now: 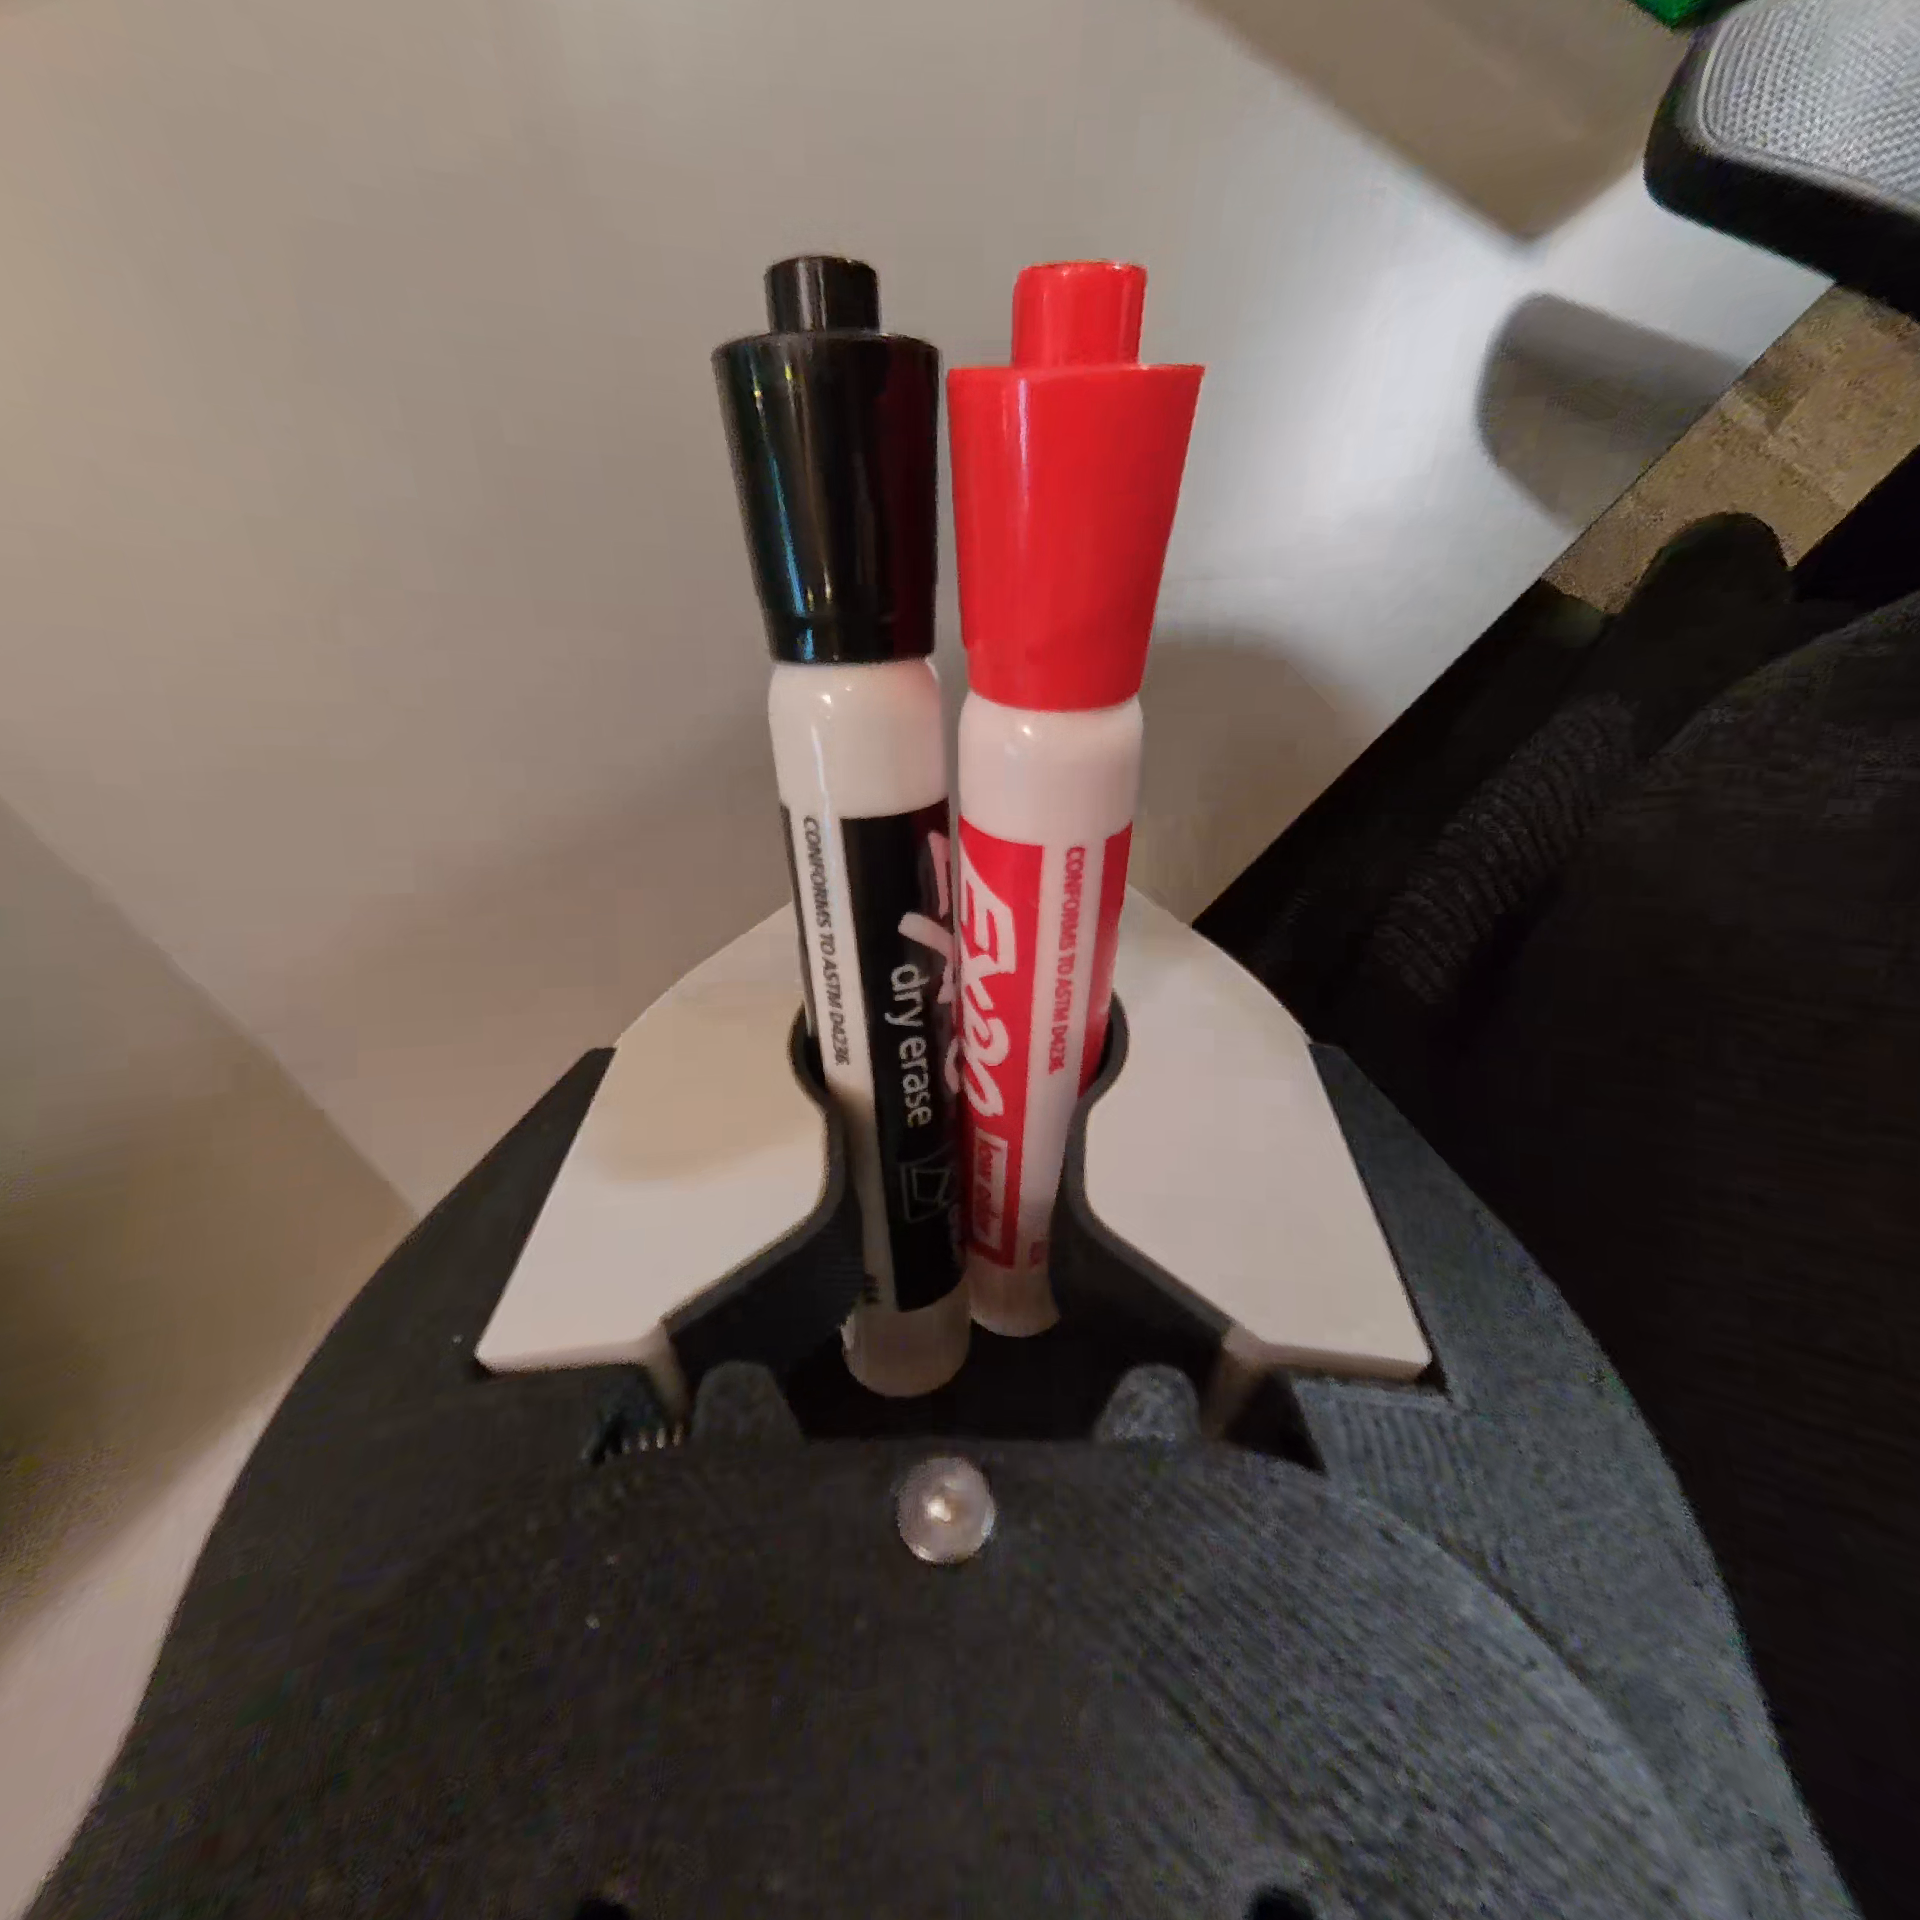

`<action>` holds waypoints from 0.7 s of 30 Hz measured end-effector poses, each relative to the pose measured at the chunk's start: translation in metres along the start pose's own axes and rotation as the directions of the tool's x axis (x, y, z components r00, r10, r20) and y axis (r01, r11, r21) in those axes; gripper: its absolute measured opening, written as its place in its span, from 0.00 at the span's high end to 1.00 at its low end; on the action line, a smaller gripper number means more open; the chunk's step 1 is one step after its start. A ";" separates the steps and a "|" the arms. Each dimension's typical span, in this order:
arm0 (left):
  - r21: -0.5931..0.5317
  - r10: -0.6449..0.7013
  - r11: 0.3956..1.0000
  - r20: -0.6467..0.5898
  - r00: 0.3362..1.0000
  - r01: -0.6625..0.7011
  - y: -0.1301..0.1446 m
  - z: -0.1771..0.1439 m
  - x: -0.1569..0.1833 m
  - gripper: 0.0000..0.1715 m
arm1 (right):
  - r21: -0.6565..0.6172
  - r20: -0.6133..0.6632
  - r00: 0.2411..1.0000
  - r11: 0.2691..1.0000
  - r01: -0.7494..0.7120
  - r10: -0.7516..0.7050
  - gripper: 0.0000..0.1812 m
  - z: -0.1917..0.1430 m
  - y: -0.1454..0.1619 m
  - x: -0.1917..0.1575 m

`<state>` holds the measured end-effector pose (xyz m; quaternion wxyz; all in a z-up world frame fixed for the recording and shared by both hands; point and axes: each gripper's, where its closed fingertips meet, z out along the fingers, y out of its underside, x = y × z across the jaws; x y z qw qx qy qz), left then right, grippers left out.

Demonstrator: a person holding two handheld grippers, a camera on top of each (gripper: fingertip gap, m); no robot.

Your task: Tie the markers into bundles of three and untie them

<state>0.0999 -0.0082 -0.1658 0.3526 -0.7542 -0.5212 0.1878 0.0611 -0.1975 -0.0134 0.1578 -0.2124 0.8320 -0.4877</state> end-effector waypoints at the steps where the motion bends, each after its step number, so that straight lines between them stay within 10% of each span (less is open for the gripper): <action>1: -0.007 0.005 1.000 0.001 1.000 -0.005 0.001 -0.001 -0.001 0.74 | -0.057 0.051 0.998 0.998 0.024 -0.021 0.84 0.028 -0.007 -0.004; 7: -0.018 0.059 0.998 0.072 0.996 -0.058 0.008 -0.009 -0.010 0.74 | -0.501 0.174 0.974 0.839 0.212 -0.142 0.87 0.162 0.012 0.006; 14: 0.021 -0.020 1.000 0.067 0.998 0.019 0.012 -0.020 -0.019 0.74 | -0.812 0.186 0.981 0.553 0.187 -0.060 0.83 0.219 0.083 0.017; 21: 0.039 -0.057 0.998 0.033 0.998 0.056 0.012 -0.020 -0.020 0.74 | -0.776 0.194 0.981 0.613 0.151 0.004 0.90 0.215 0.072 0.021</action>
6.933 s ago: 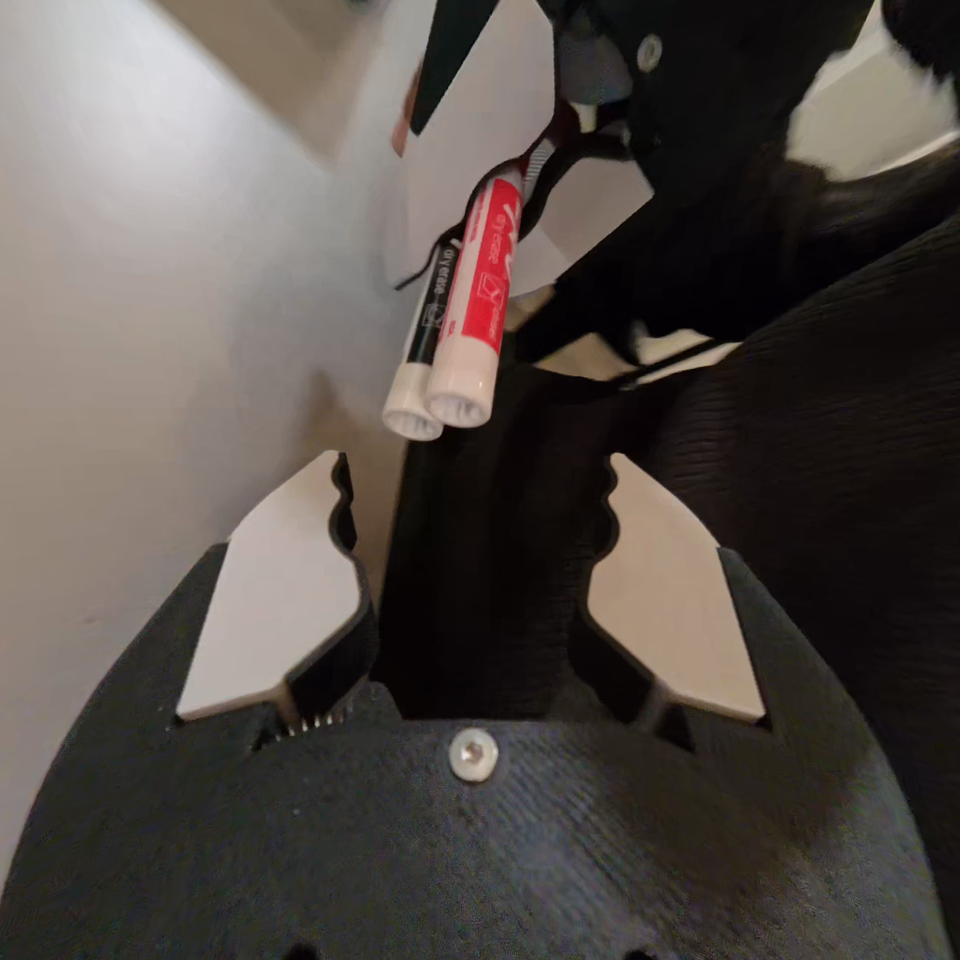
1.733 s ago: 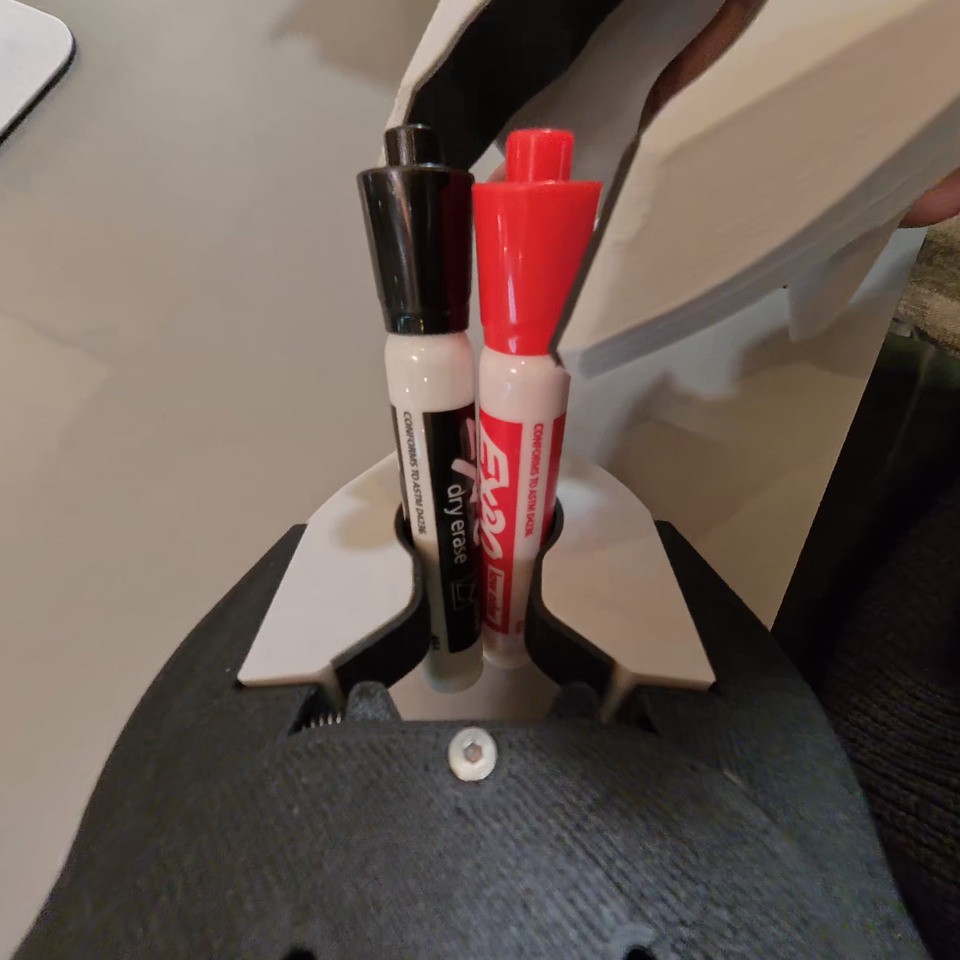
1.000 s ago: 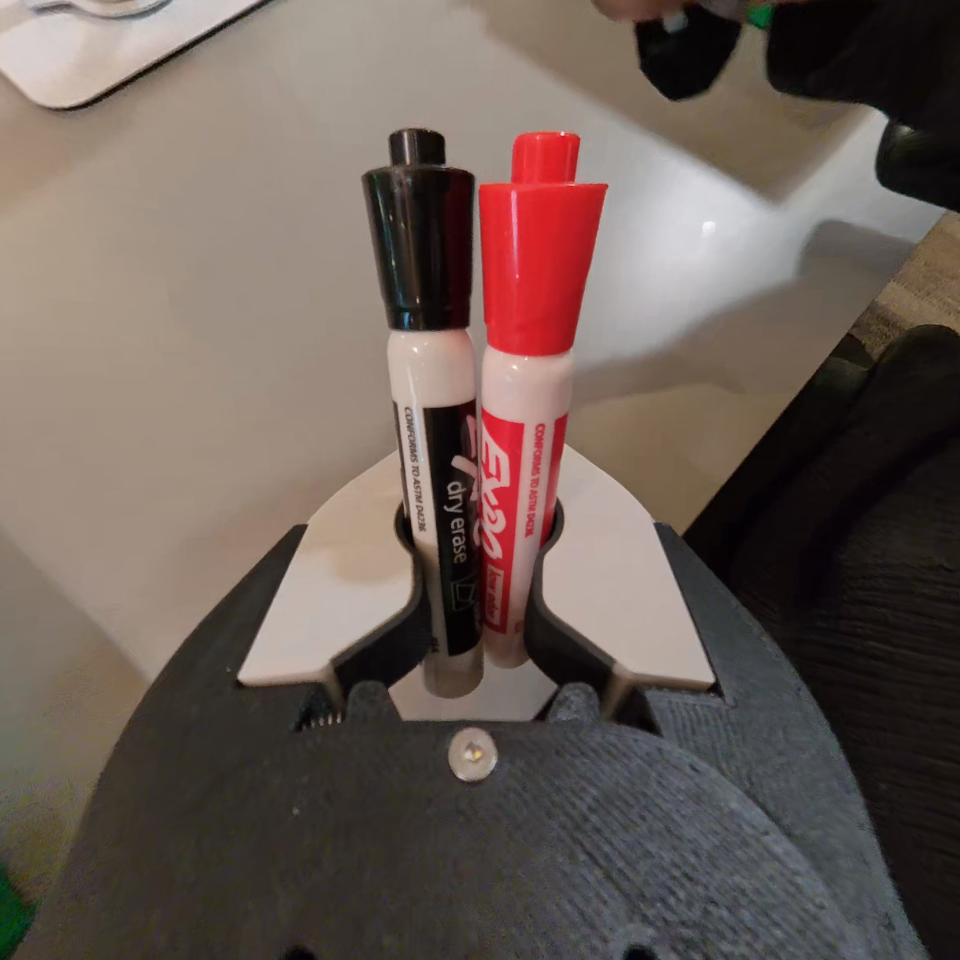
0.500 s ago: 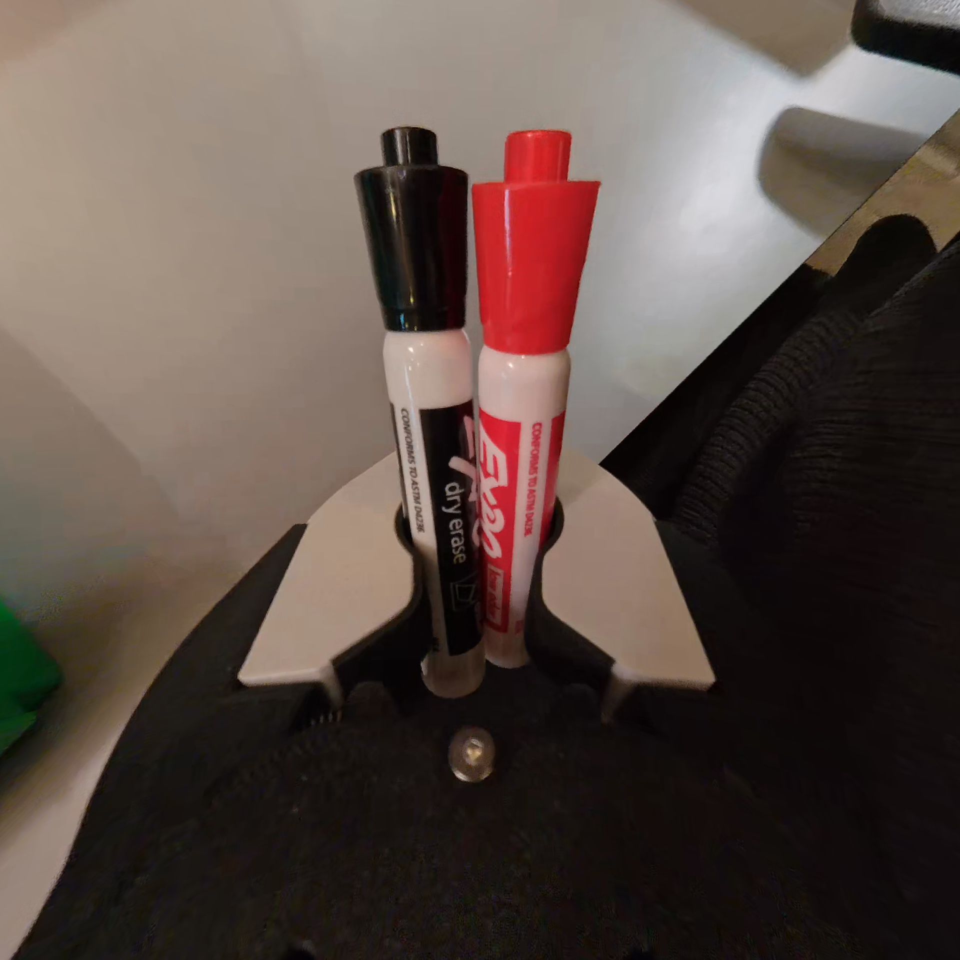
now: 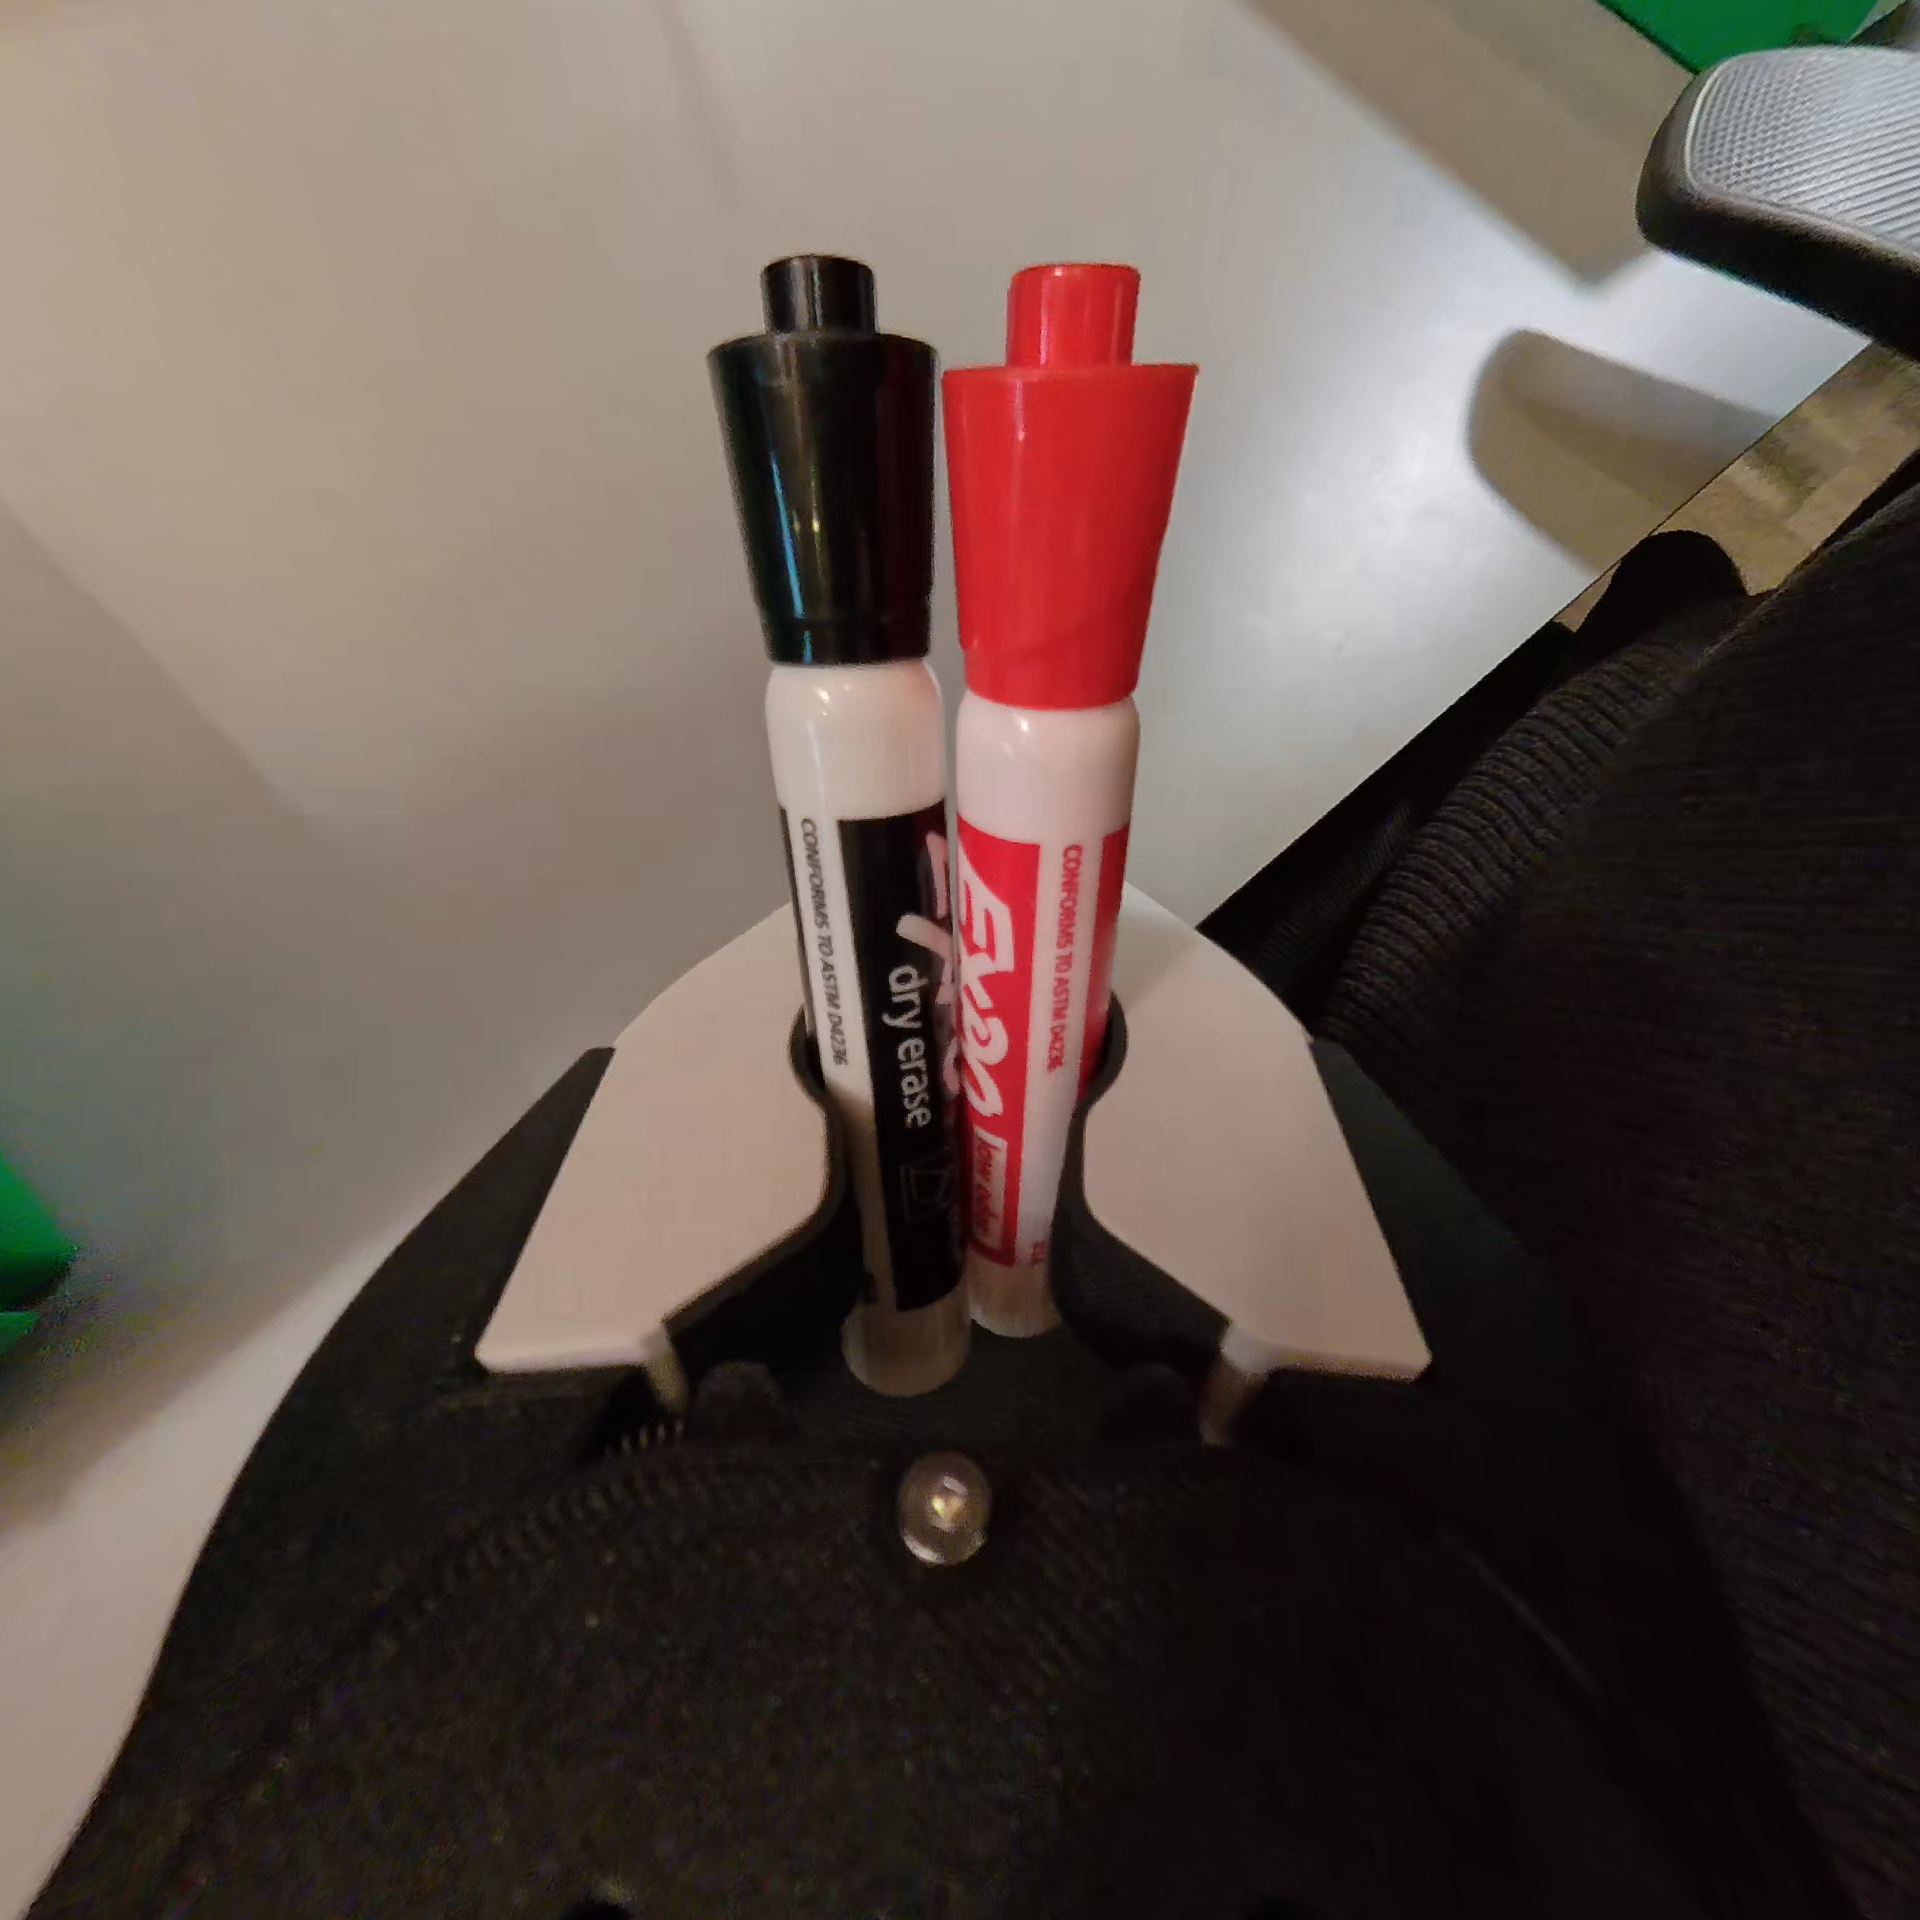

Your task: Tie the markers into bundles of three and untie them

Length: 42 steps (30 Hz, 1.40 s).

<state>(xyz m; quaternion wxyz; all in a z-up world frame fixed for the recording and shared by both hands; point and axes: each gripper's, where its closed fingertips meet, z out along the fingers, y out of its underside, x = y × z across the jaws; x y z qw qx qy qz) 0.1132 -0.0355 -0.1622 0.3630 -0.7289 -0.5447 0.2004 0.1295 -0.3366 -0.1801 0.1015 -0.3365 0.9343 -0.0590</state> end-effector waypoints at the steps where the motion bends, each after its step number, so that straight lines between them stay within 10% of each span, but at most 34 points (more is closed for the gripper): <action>1: 0.004 -0.011 1.000 -0.015 1.000 0.011 0.000 0.000 0.001 0.74 | 0.056 0.009 1.000 0.998 -0.013 0.013 0.90 -0.016 -0.001 -0.001; 6: 0.020 -0.050 0.999 -0.060 0.997 0.051 -0.003 0.001 0.005 0.74 | 0.437 -0.002 0.999 0.899 -0.033 0.038 0.90 -0.135 0.025 -0.022; 11: 0.034 -0.098 0.994 -0.107 0.989 0.103 -0.007 0.005 0.006 0.74 | 0.813 0.022 0.987 0.571 -0.111 0.161 0.90 -0.233 0.127 -0.063; 17: 0.013 -0.070 0.997 -0.137 0.988 0.072 -0.028 0.030 0.014 0.75 | 0.961 0.124 0.917 0.184 -0.206 0.379 0.90 -0.231 0.286 -0.109; 23: -0.005 0.074 0.997 -0.148 0.986 -0.075 -0.082 0.086 0.027 0.74 | 0.938 0.300 0.890 -0.274 -0.210 0.343 0.90 -0.253 0.380 -0.164; 30: 0.015 0.300 0.952 -0.217 0.929 -0.304 -0.133 0.162 0.083 0.75 | 0.947 0.115 0.734 -0.297 0.122 0.669 0.90 -0.249 0.446 -0.197; 42: -0.097 0.303 0.917 -0.460 0.835 -0.386 -0.107 0.164 0.136 0.74 | 0.986 0.120 0.585 -0.164 0.022 0.802 0.90 -0.195 0.455 -0.194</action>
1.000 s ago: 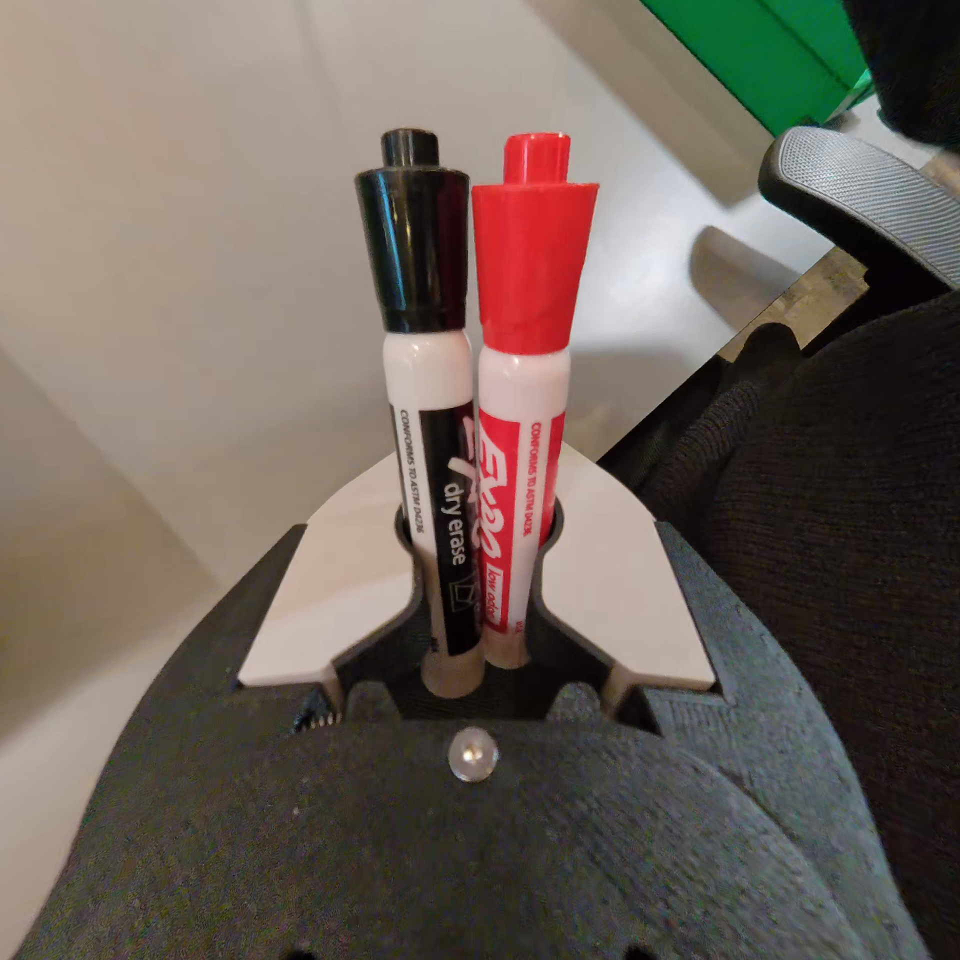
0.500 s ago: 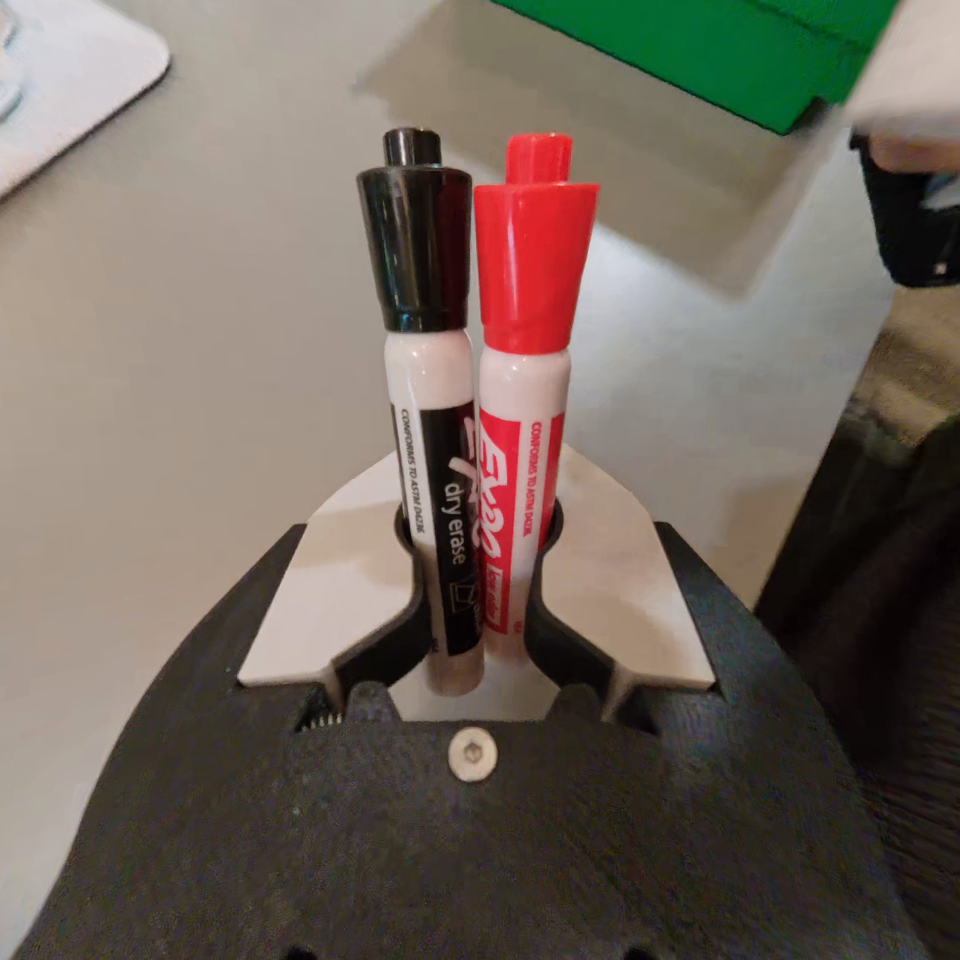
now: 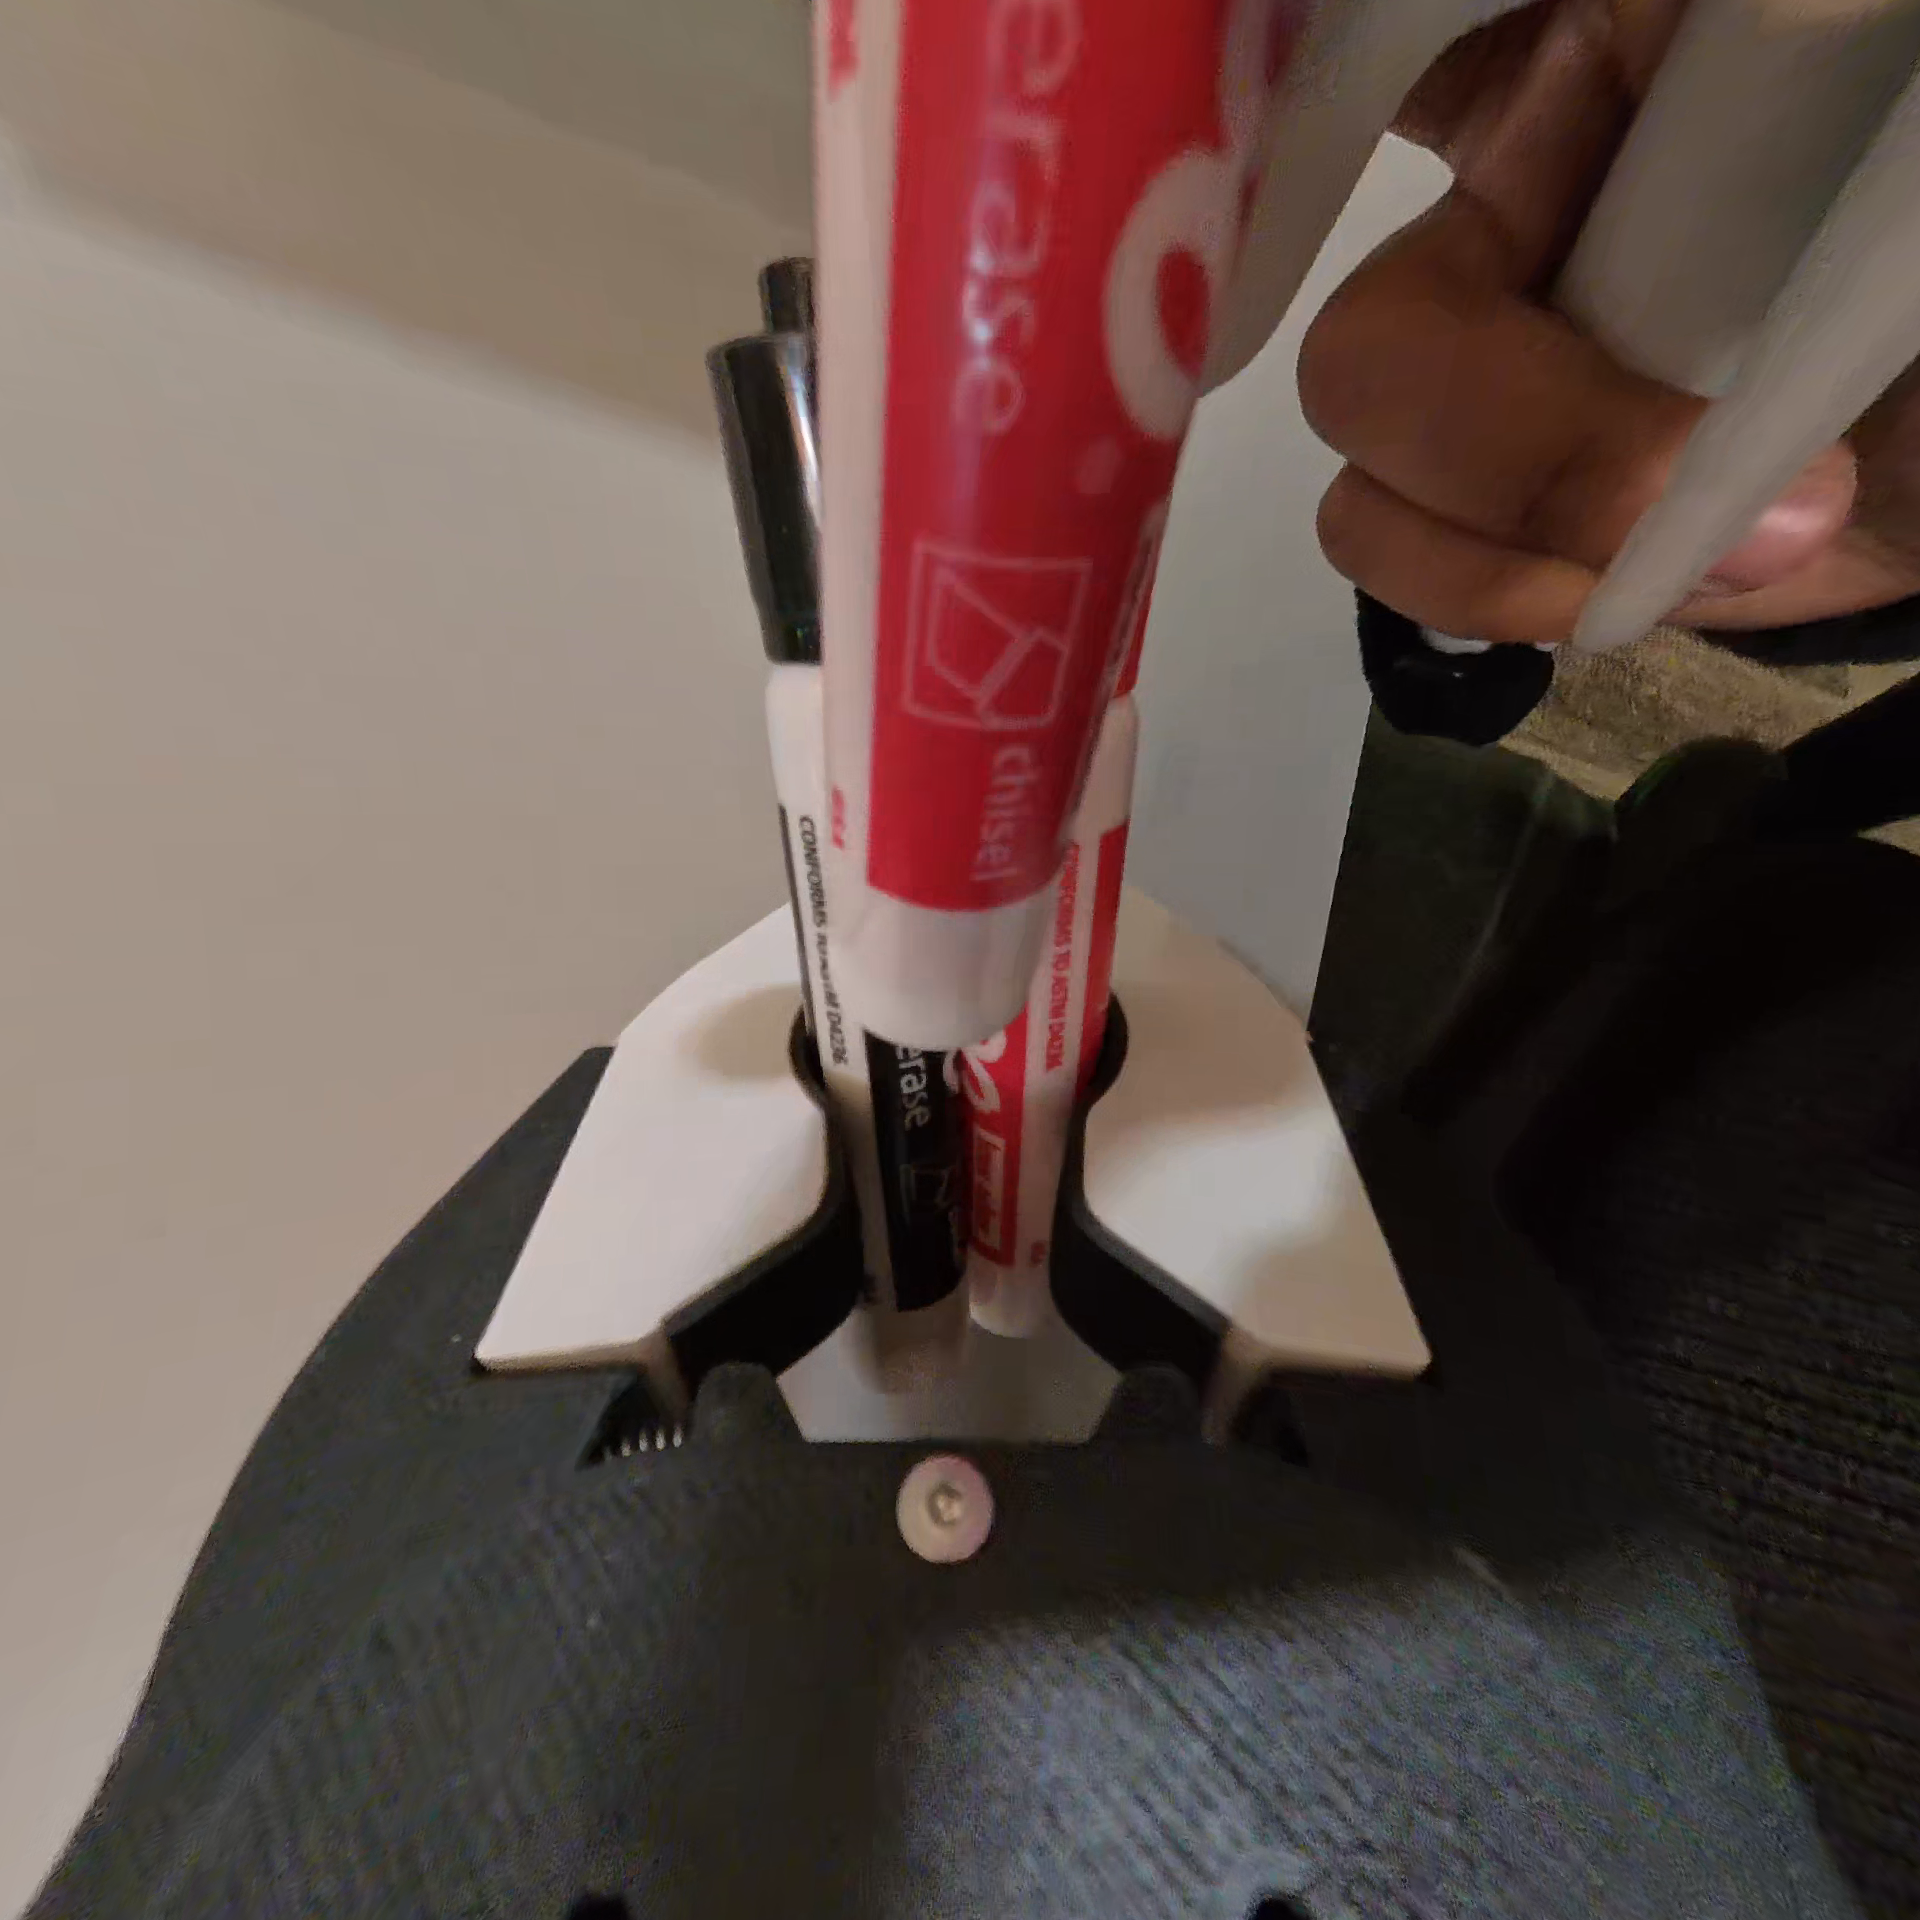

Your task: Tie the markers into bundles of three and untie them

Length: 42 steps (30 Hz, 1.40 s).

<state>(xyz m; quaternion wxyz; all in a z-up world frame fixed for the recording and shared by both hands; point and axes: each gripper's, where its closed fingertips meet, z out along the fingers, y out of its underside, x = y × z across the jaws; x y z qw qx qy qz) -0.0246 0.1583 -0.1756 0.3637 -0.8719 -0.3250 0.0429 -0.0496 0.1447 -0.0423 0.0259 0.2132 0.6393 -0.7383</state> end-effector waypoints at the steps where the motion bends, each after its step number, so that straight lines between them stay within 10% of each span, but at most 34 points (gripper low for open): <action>1: -0.022 -0.001 1.000 -0.007 1.000 0.001 0.004 -0.001 0.000 0.74 | 0.000 0.009 0.999 0.999 -0.036 0.036 0.90 0.001 0.002 0.001; 23: -0.015 -0.202 0.978 0.144 0.969 0.206 0.058 -0.048 -0.033 0.74 | -0.252 0.272 0.949 0.964 -0.086 0.156 0.79 0.064 0.049 -0.025; 42: -0.212 -0.169 0.953 0.215 0.962 0.215 0.103 -0.064 -0.037 0.74 | -0.358 0.188 0.897 0.878 -0.318 0.401 0.78 0.079 0.063 0.003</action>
